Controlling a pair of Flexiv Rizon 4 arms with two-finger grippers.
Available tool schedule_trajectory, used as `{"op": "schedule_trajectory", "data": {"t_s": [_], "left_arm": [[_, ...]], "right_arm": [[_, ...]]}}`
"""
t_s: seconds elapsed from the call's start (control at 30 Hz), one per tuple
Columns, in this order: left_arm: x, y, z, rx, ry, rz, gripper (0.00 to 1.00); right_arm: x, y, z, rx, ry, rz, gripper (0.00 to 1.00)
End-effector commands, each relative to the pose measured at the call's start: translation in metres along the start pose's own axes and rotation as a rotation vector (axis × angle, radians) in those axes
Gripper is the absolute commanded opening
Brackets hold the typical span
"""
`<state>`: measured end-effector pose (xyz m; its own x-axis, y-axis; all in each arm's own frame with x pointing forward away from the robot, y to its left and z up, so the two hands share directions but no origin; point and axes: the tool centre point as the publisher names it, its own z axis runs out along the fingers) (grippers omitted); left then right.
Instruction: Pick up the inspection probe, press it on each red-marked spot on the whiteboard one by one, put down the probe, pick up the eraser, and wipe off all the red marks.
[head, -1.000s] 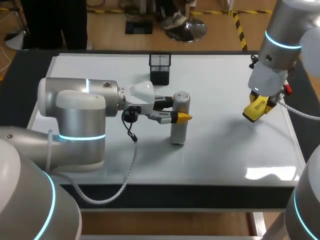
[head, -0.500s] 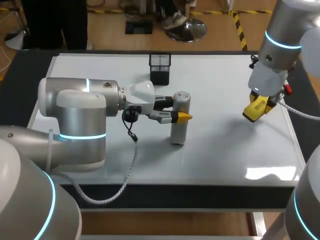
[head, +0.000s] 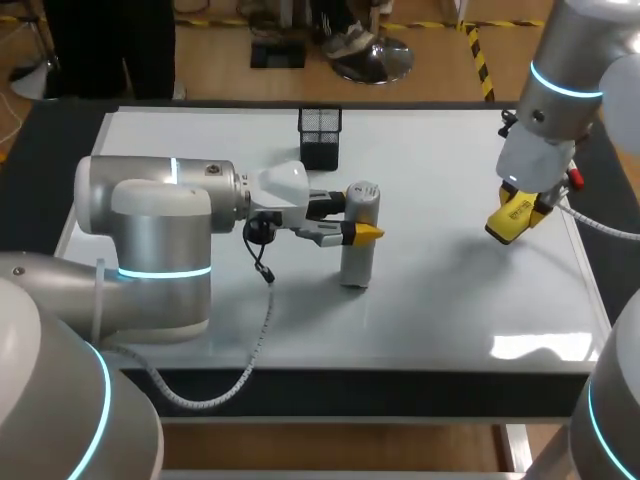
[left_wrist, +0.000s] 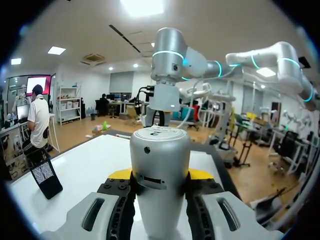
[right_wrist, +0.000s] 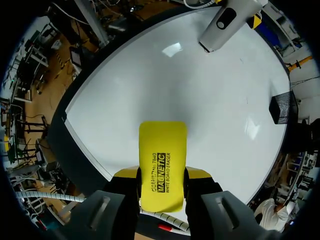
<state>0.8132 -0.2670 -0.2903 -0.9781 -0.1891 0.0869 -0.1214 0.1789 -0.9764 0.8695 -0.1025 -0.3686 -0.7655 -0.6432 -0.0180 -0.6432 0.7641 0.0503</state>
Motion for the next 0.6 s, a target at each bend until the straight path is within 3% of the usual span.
{"op": "schedule_trajectory", "data": {"t_s": [0.03,0.6], "left_arm": [[0.005,-0.003,-0.01,0.021,-0.02,0.006,0.0],[0.004,-0.013,-0.058,0.044,-0.137,0.029,0.0]], "right_arm": [[0.0,-0.001,0.0,0.002,0.003,-0.002,0.0],[0.0,-0.001,0.0,0.002,0.003,-0.002,0.0]]}}
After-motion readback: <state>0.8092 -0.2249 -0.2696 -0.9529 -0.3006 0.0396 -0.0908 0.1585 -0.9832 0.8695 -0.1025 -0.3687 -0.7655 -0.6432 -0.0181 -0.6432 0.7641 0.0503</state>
